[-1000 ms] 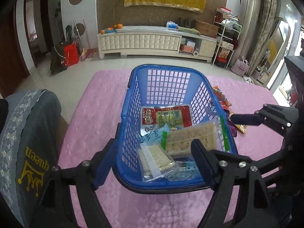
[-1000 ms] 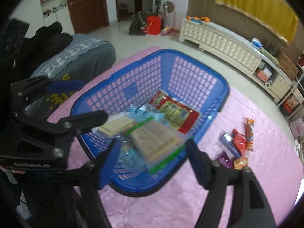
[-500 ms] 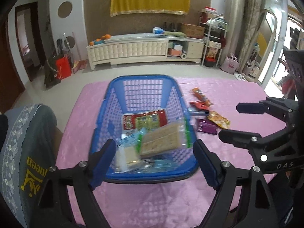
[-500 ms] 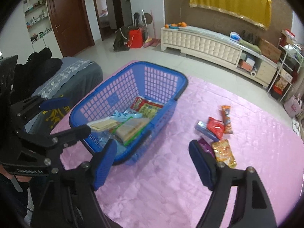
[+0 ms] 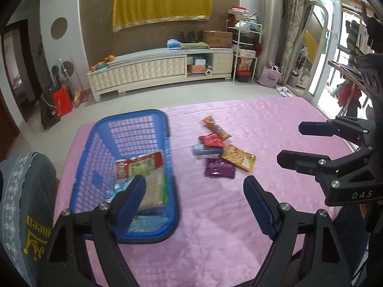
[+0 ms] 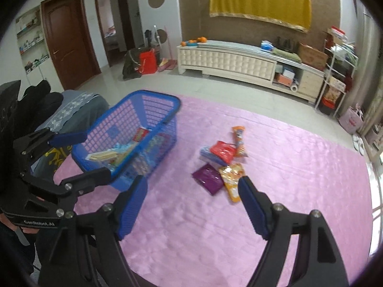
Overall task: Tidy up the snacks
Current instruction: 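Move both tools from the basket toward the remaining snacks, then reach the right tool to the orange chip bag and grasp it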
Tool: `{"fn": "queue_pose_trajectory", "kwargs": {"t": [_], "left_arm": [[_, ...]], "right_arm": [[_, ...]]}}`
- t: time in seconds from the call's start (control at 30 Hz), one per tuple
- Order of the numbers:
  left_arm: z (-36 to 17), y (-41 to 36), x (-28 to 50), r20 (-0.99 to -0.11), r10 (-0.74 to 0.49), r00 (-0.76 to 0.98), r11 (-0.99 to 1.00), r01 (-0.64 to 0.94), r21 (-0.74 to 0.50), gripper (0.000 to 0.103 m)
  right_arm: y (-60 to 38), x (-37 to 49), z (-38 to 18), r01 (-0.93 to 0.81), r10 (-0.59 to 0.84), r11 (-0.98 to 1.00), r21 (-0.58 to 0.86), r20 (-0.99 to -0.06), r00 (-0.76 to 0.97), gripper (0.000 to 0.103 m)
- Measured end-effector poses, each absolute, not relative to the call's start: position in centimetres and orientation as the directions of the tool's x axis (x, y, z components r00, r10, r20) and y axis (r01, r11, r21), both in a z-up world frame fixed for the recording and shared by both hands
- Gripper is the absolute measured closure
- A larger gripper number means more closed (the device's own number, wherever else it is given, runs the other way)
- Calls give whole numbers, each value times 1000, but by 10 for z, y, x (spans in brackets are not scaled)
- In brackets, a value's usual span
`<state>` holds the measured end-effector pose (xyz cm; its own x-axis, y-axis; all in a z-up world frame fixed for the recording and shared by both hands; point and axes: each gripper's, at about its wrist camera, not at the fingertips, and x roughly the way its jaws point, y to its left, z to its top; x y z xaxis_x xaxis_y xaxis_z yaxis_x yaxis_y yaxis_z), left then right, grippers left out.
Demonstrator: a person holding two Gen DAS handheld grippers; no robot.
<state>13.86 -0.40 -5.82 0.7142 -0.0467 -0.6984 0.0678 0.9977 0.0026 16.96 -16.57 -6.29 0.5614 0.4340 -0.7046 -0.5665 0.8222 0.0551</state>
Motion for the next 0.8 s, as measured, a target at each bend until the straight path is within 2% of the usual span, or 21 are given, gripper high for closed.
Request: {"fn": "queue_pose_trajectory", "kwargs": {"t": [0.37,0.8], "left_arm": [[-88,-46,174,-749,-95,656,993,110,-29,21],[-145,-60,211,-822,-90,562,995,95,-44,21]], "right_arm": [[-207,195,-91,-527,392,847,67,-748,535,21],[-215,236,-145,-547,381,832,91,-810,445,21]]}}
